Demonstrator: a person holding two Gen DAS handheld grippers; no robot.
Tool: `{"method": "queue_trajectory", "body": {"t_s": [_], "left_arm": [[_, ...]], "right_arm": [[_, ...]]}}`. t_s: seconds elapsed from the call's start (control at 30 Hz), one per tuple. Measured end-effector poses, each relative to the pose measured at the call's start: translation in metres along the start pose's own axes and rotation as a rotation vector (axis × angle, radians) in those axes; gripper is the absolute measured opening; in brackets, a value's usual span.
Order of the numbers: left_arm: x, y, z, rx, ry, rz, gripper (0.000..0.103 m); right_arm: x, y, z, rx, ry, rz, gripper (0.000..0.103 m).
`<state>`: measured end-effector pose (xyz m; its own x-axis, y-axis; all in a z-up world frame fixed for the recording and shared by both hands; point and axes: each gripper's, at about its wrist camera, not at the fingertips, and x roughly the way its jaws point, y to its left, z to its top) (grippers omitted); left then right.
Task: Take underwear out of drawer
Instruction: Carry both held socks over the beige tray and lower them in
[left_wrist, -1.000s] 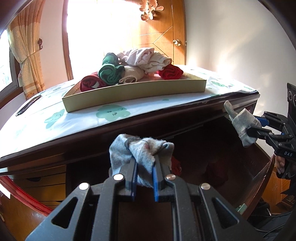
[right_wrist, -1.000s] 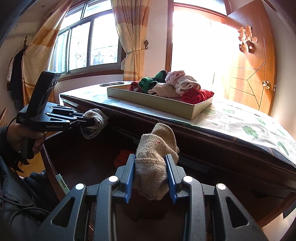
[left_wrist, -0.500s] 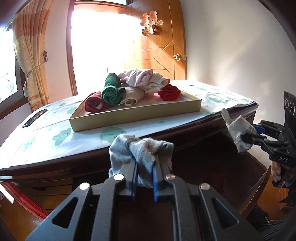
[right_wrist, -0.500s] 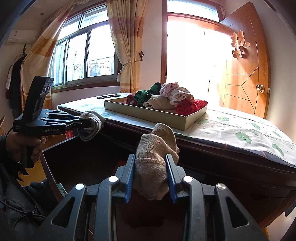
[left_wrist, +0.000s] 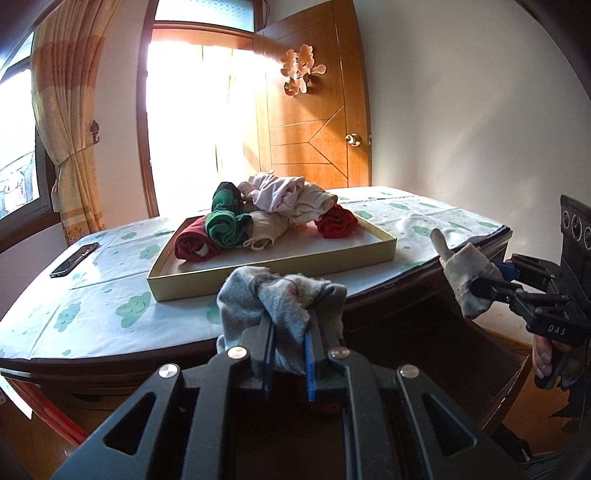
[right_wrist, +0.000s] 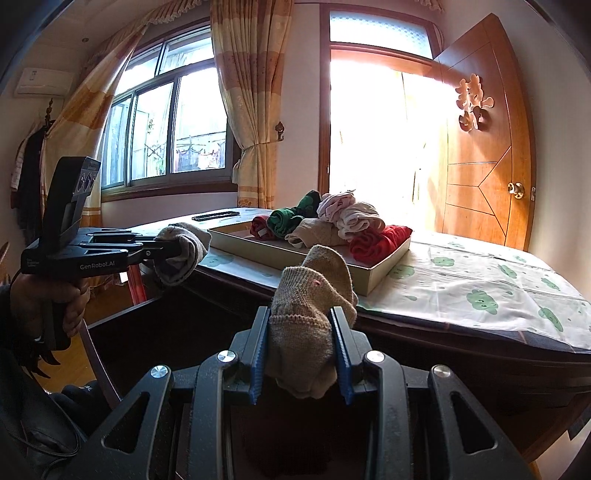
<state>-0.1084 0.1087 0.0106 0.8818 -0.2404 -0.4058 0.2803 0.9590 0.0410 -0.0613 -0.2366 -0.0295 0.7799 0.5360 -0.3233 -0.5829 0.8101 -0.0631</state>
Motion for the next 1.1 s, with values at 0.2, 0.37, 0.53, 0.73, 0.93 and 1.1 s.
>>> {"method": "queue_trajectory", "body": {"t_s": [0.2,0.37,0.53,0.73,0.93,1.1], "left_arm": [[-0.001,-0.005,0.014,0.02,-0.025,-0.009,0.011],[0.0,-0.007,0.031,0.036,-0.046,-0.019,0.011],[0.003,-0.011,0.049,0.059,-0.067,-0.019,0.011],[0.017,-0.015,0.063,0.075,-0.052,-0.028,0.011],[0.028,-0.017,0.073,0.087,-0.045,-0.029,0.011],[0.037,-0.018,0.081,0.098,-0.039,-0.026,0.011]], "right_arm": [[0.001,-0.003,0.012,0.006,-0.019,0.0,0.034],[0.003,-0.003,0.02,-0.003,-0.029,0.0,0.034],[0.006,-0.003,0.031,-0.018,-0.042,-0.001,0.034],[0.01,-0.007,0.046,-0.03,-0.058,0.0,0.034],[0.019,-0.013,0.061,-0.029,-0.068,0.003,0.034],[0.028,-0.016,0.068,-0.025,-0.063,0.007,0.034]]}}
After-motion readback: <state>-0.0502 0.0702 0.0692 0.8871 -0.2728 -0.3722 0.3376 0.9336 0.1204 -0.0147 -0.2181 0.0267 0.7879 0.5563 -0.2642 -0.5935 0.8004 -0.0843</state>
